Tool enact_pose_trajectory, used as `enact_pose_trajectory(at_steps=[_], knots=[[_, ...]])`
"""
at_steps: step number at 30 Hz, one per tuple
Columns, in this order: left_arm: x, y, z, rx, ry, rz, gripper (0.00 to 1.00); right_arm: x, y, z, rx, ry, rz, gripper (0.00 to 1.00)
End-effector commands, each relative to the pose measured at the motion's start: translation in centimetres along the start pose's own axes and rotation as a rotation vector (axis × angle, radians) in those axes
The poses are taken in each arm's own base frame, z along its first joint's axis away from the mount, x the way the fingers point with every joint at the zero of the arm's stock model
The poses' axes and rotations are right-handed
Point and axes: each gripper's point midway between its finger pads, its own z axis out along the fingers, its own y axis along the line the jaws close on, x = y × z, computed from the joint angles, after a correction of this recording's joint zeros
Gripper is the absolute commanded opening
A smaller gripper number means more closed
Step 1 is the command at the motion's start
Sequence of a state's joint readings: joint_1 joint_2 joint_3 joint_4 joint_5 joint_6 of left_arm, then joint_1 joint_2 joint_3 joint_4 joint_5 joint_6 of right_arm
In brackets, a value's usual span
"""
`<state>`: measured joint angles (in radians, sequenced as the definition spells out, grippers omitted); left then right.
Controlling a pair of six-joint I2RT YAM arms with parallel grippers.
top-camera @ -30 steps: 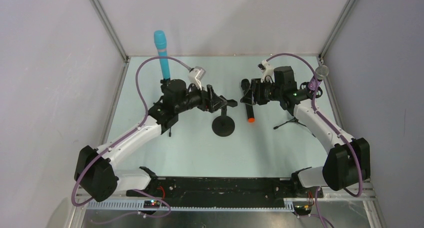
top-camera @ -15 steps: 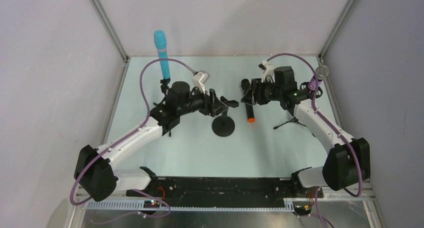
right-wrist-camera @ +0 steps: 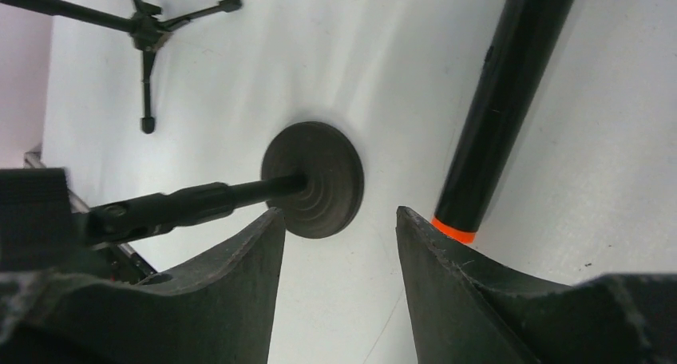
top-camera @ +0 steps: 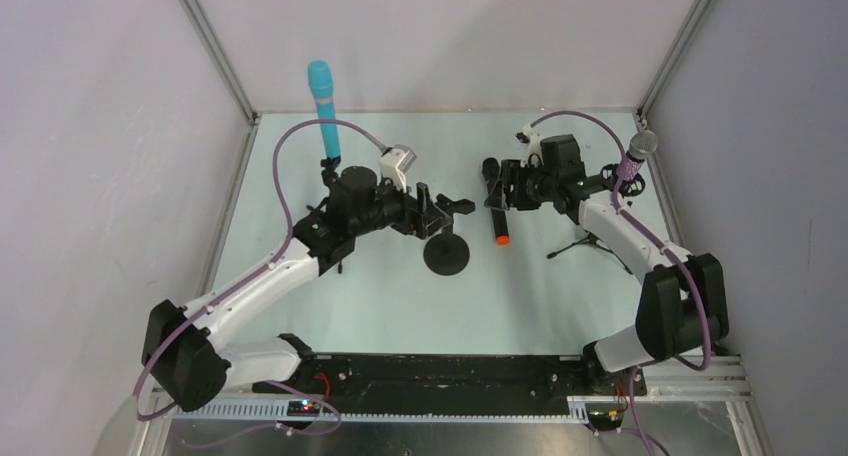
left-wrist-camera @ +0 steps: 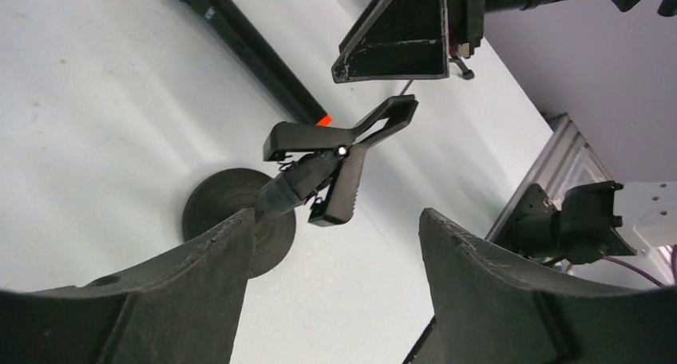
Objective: Attach the microphones to the stand
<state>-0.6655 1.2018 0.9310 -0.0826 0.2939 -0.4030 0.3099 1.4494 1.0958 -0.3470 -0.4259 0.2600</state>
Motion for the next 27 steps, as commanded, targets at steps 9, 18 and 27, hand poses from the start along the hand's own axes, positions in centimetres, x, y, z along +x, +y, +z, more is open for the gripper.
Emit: enact_pose_trajectory(at_steps=[9, 18, 27], knots=[[-4.0, 1.8, -4.6, -0.174, -0.181, 0.223, 0.84, -0.5, -4.3, 3.6, 0.185, 0.155, 0.003, 0.63], [-4.4, 2.4, -6.3, -0.221, -0.221, 0.31, 0.93, -0.4, -7.3, 6.5, 0.329, 0.249, -0.021, 0.65], [-3.0, 2.5, -5.4, -0.186, -0.171, 0.314, 0.93, -0.1, -9.4, 9.5, 0.453, 0.323, -0.087, 0.65]])
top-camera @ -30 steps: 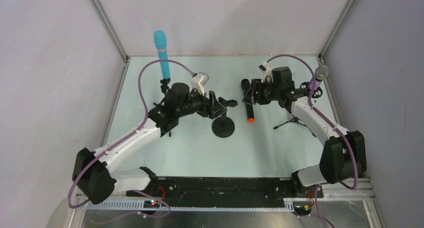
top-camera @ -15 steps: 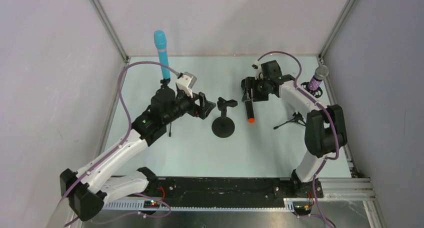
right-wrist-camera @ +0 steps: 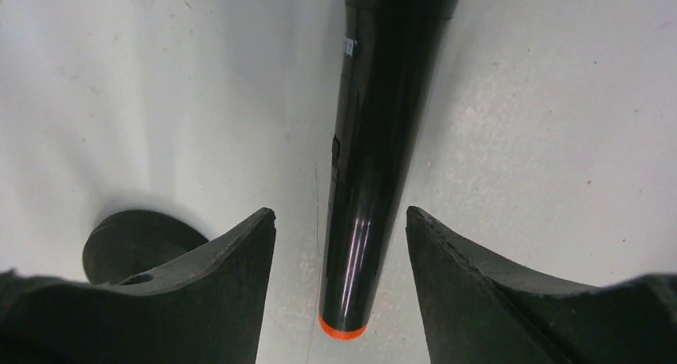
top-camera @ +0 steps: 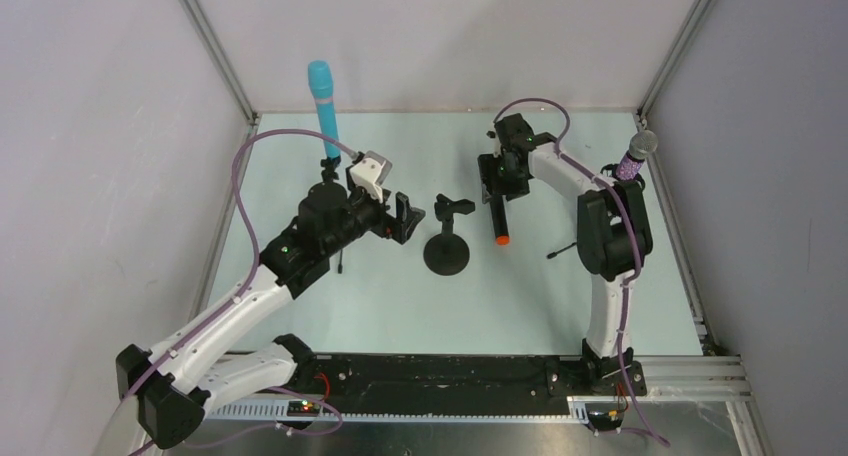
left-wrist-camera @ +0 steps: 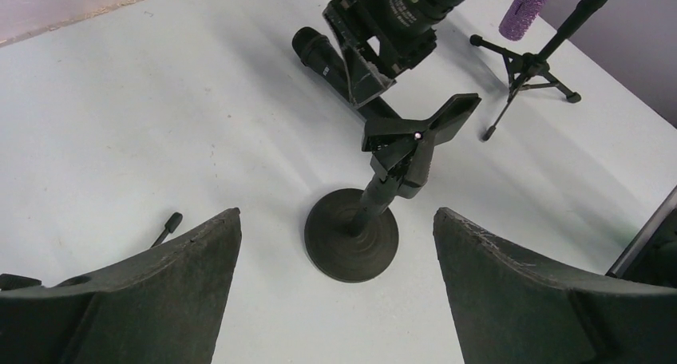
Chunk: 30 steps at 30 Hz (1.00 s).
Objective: Attach the microphones to the stand
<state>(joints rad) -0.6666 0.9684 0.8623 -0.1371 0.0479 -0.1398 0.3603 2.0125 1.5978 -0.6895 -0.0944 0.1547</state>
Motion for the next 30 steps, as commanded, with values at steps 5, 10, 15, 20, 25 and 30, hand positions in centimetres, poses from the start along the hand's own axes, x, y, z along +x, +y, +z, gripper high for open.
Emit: enact_pose_trajectory(at_steps=[5, 10, 15, 20, 25, 30], knots=[[0.4, -0.6, 0.3, 0.039, 0.005, 0.031, 0.93, -2.0, -0.8, 1.7, 0.137, -0.001, -0.076, 0.65], [0.4, -0.9, 0.2, 0.055, 0.006, 0.029, 0.93, -2.1, -2.4, 3.0, 0.226, 0.003, -0.092, 0.63], [0.6, -1.0, 0.4, 0.065, 0.016, 0.023, 0.93, -1.6, -3.1, 4.4, 0.249, 0.021, -0.098, 0.6], [0.5, -1.1, 0.5, 0.064, 0.014, 0.023, 0.93, -1.1, -3.1, 5.3, 0.267, 0.033, -0.112, 0.52], [0.3, -0.9, 0.2, 0.055, 0.004, 0.021, 0.93, -0.8, -2.4, 5.8, 0.219, 0.041, -0.107, 0.33], [-0.1, -0.8, 0.0, 0.046, -0.009, 0.022, 0.93, -1.1, -1.6, 5.2, 0.157, 0.034, -0.097, 0.01]])
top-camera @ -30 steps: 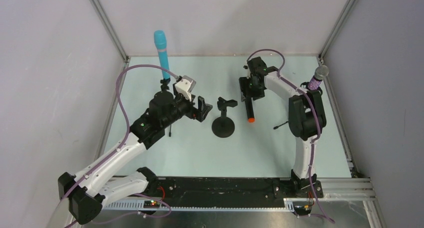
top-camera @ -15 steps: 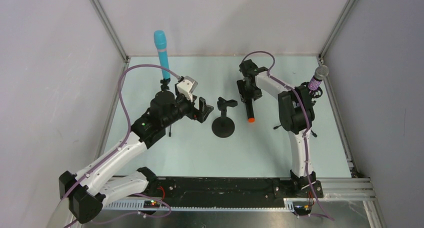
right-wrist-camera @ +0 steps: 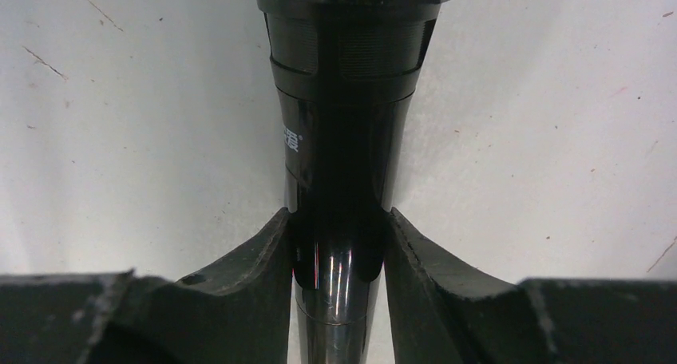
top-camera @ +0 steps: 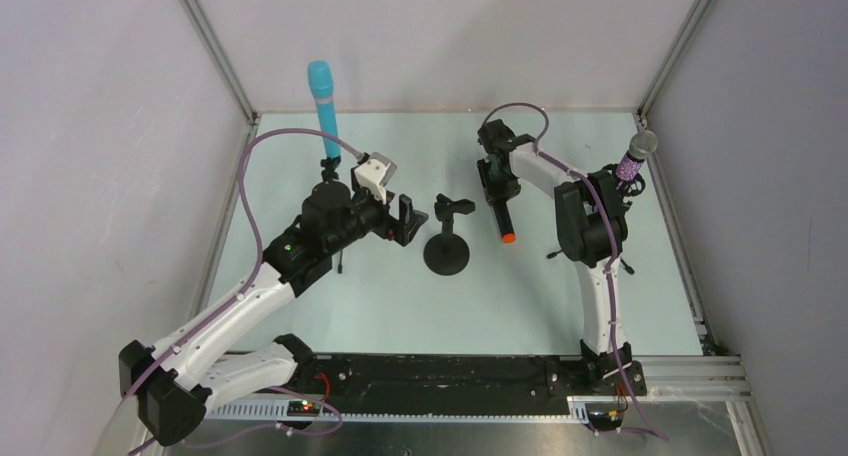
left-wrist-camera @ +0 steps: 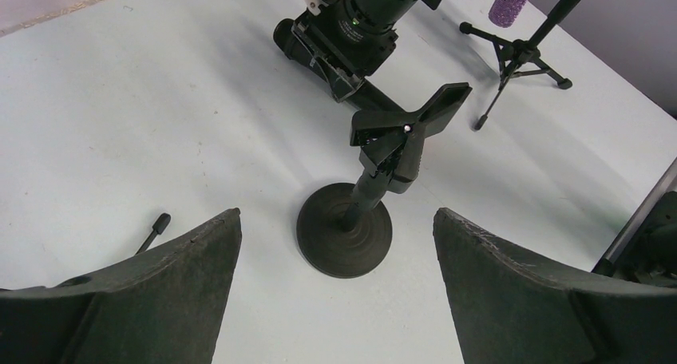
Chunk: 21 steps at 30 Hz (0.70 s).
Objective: Attach the microphones to the stand
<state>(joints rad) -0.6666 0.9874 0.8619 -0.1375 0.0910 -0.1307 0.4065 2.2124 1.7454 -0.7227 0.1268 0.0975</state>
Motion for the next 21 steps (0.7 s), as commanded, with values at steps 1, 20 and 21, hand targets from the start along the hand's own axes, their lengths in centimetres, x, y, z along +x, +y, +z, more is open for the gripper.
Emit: enact_pose_trajectory(at_steps=[1, 20, 21], knots=[[-0.8, -0.2, -0.6, 0.006, -0.039, 0.014, 0.93, -0.9, 0.8, -0.1, -0.067, -0.019, 0.005, 0.0], [-2.2, -1.1, -2.2, 0.037, -0.094, -0.022, 0.93, -5.7, 0.5, -12.8, -0.193, -0.337, 0.024, 0.0], [-2.2, -1.2, -2.2, 0.041, -0.096, -0.023, 0.93, -6.1, 0.5, -14.6, -0.206, -0.38, 0.028, 0.0]])
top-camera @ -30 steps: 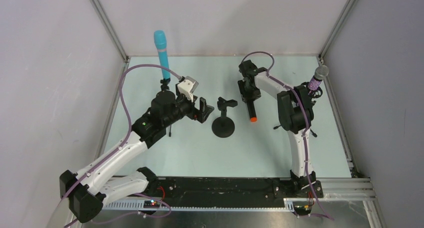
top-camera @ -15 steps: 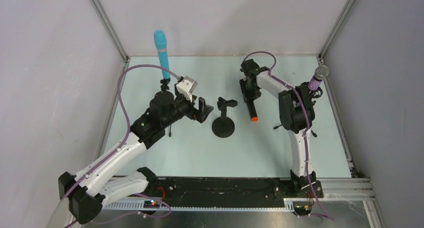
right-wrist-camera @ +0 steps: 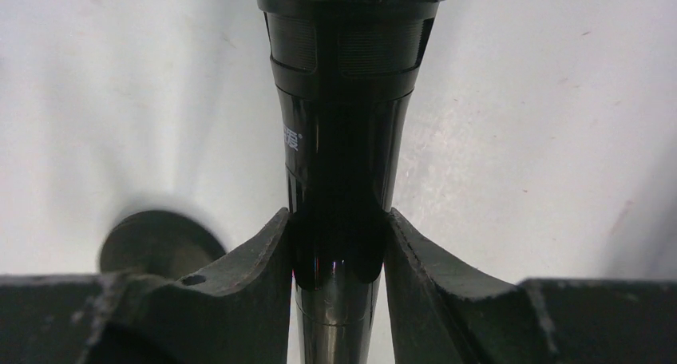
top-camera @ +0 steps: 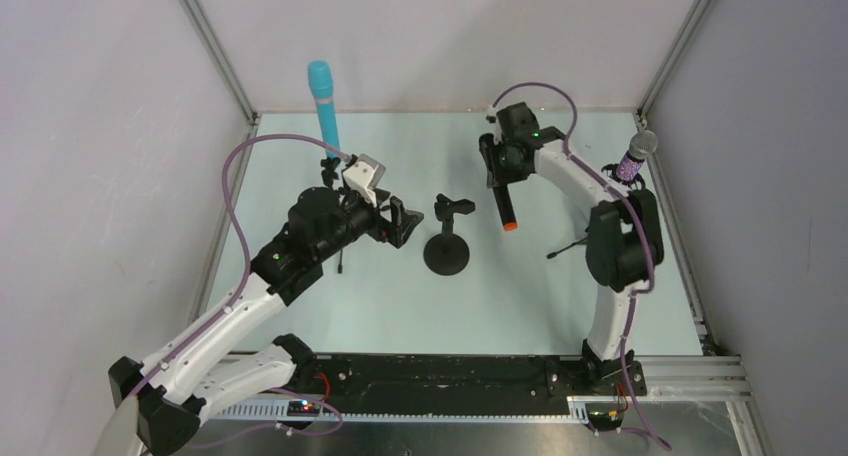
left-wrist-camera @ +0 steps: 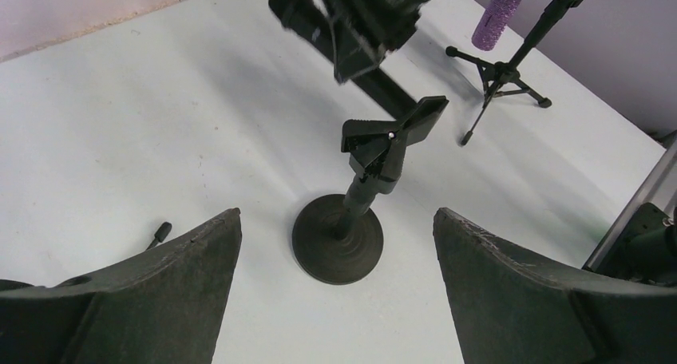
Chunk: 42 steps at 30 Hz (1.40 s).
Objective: Attach the microphones to the stand
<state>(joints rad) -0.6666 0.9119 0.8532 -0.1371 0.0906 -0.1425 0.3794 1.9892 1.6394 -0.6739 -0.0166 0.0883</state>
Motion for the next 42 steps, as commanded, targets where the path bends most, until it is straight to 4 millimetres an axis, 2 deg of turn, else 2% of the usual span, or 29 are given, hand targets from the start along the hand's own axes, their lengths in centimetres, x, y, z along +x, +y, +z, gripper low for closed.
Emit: enact_pose_trajectory(at_steps=[1, 2, 3, 4, 5, 6, 7, 8, 9, 10, 11, 13, 17, 18, 19, 22, 23, 24, 25, 26, 27, 28, 29, 30, 35, 42], knots=[[-0.5, -0.8, -0.5, 0.032, -0.029, -0.024, 0.93, -5.3, 1.2, -7.6, -0.064, -0.254, -0.009, 0.0], [-0.6, -0.9, -0.6, 0.036, -0.031, -0.026, 0.93, -5.9, 1.5, -9.4, -0.079, -0.296, -0.01, 0.0], [-0.5, -0.9, -0.6, 0.037, -0.028, -0.031, 0.93, -6.0, 1.6, -10.0, -0.086, -0.316, -0.008, 0.0], [-0.5, -1.0, -0.6, 0.039, -0.029, -0.033, 0.93, -6.8, 1.9, -11.9, -0.098, -0.369, -0.01, 0.0], [-0.4, -1.0, -0.6, 0.041, -0.027, -0.035, 0.93, -6.7, 2.0, -12.5, -0.103, -0.382, -0.011, 0.0], [-0.4, -1.0, -0.7, 0.041, -0.029, -0.037, 0.93, -7.4, 2.3, -14.5, -0.118, -0.441, -0.015, 0.0], [-0.4, -1.0, -0.7, 0.041, -0.029, -0.04, 0.93, -7.2, 2.4, -14.9, -0.124, -0.453, -0.016, 0.0], [-0.3, -1.0, -0.8, 0.042, -0.028, -0.043, 0.93, -7.8, 2.7, -17.1, -0.142, -0.518, -0.02, 0.0], [-0.3, -1.1, -0.8, 0.042, -0.028, -0.045, 0.93, -7.5, 2.8, -17.6, -0.15, -0.529, -0.018, 0.0], [-0.2, -1.0, -0.8, 0.042, -0.027, -0.048, 0.93, -8.1, 3.1, -19.7, -0.169, -0.591, -0.022, 0.0], [-0.1, -1.1, -0.8, 0.043, -0.025, -0.05, 0.93, -7.8, 3.2, -20.1, -0.178, -0.604, -0.022, 0.0], [0.1, -1.1, -0.8, 0.043, -0.021, -0.057, 0.94, -7.9, 3.7, -23.2, -0.216, -0.688, -0.032, 0.0], [0.6, -1.2, -0.6, 0.051, -0.007, -0.07, 0.94, -7.4, 4.8, -26.6, -0.287, -0.773, -0.059, 0.0], [0.7, -1.3, -0.6, 0.053, -0.004, -0.075, 0.94, -7.3, 4.9, -26.9, -0.296, -0.788, -0.062, 0.0], [0.9, -1.3, -0.4, 0.052, 0.003, -0.082, 0.94, -7.3, 5.1, -28.2, -0.313, -0.831, -0.071, 0.0], [1.1, -1.3, -0.3, 0.054, 0.012, -0.095, 0.93, -6.4, 5.3, -30.0, -0.342, -0.903, -0.074, 0.0], [1.1, -1.3, -0.3, 0.054, 0.013, -0.102, 0.93, -6.1, 5.3, -30.0, -0.351, -0.925, -0.075, 0.0], [1.1, -1.4, -0.3, 0.057, 0.014, -0.106, 0.93, -5.8, 5.4, -31.2, -0.364, -0.962, -0.078, 0.0], [1.3, -1.4, -0.3, 0.057, 0.019, -0.113, 0.93, -5.6, 5.5, -31.2, -0.37, -0.986, -0.079, 0.0], [1.4, -1.4, -0.3, 0.056, 0.018, -0.117, 0.93, -5.3, 5.5, -32.5, -0.382, -1.026, -0.077, 0.0], [1.5, -1.4, -0.3, 0.055, 0.022, -0.123, 0.93, -4.9, 5.5, -33.0, -0.392, -1.059, -0.08, 0.0], [1.6, -1.4, -0.3, 0.056, 0.022, -0.129, 0.93, -5.0, 5.6, -34.5, -0.405, -1.12, -0.09, 0.0], [1.7, -1.4, -0.4, 0.056, 0.025, -0.131, 0.93, -4.5, 5.6, -34.0, -0.409, -1.121, -0.089, 0.0], [1.8, -1.5, -0.4, 0.058, 0.024, -0.133, 0.93, -4.3, 5.7, -35.3, -0.421, -1.168, -0.099, 0.0], [2.4, -1.5, -0.6, 0.058, 0.033, -0.142, 0.94, -2.6, 6.0, -36.4, -0.456, -1.222, -0.118, 0.0], [3.3, -0.9, -0.5, 0.033, 0.046, -0.141, 0.94, -1.4, 6.6, -35.8, -0.504, -1.188, -0.117, 0.0]])
